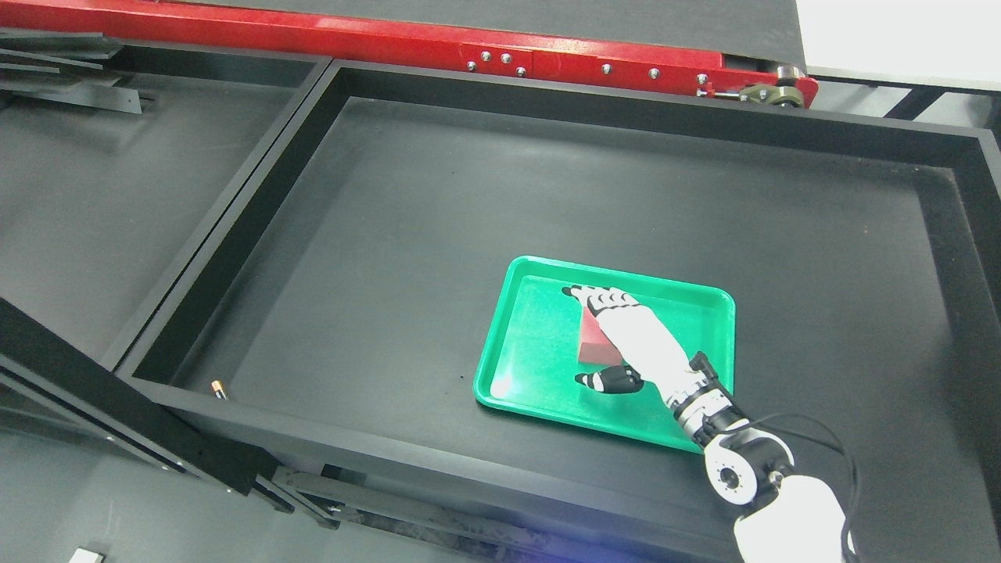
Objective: Pick pink block from left shelf to tray
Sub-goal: 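Close the right hand fingers around the pink block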
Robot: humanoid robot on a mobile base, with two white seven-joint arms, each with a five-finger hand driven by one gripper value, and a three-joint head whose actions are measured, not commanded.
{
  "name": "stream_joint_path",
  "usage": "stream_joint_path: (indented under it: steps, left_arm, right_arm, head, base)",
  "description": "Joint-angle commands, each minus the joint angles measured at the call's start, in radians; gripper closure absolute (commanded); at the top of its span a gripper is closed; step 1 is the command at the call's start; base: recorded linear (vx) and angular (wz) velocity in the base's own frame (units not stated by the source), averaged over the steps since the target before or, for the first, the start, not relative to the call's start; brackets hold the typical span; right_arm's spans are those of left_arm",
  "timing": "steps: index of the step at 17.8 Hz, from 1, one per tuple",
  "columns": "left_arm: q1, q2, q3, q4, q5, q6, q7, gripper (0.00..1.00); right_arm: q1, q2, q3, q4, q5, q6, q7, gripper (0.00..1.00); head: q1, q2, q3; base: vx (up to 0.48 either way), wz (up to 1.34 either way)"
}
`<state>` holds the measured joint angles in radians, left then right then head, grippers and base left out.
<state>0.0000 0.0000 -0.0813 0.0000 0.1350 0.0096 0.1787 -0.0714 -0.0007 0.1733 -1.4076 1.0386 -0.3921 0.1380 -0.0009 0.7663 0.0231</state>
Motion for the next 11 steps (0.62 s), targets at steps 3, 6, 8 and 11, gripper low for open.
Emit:
stream_joint_path:
  steps: [3,6,8,11]
  left_arm:
    - [-0.029,0.017,0.0,-0.017,0.0,0.0,0.001,0.0]
    - [-0.029,0.017,0.0,-0.017,0.0,0.0,0.001,0.0]
    - [-0.031,0.017,0.0,-0.017,0.0,0.0,0.001,0.0]
    - [-0.029,0.017,0.0,-0.017,0.0,0.0,0.001,0.0]
  right_arm:
    - [-0.027,-0.017,0.015,0.081,0.034,0.006,0.0,0.07]
    - [-0.036,-0.017,0.015,0.099,0.035,0.015,0.0,0.15]
    - [-0.042,-0.017,0.015,0.108,0.043,0.015,-0.003,0.25]
    - [-0.045,-0.017,0.015,0.117,0.069,0.015,-0.015,0.43]
  head:
    - [0.0,0.0,0.0]
    - [0.0,0.0,0.0]
    - [0.0,0.0,0.0]
    - [0.0,0.0,0.0]
  base:
    - [0.0,0.0]
    - [0.0,0.0]
    - [0.0,0.0]
    - [0.0,0.0]
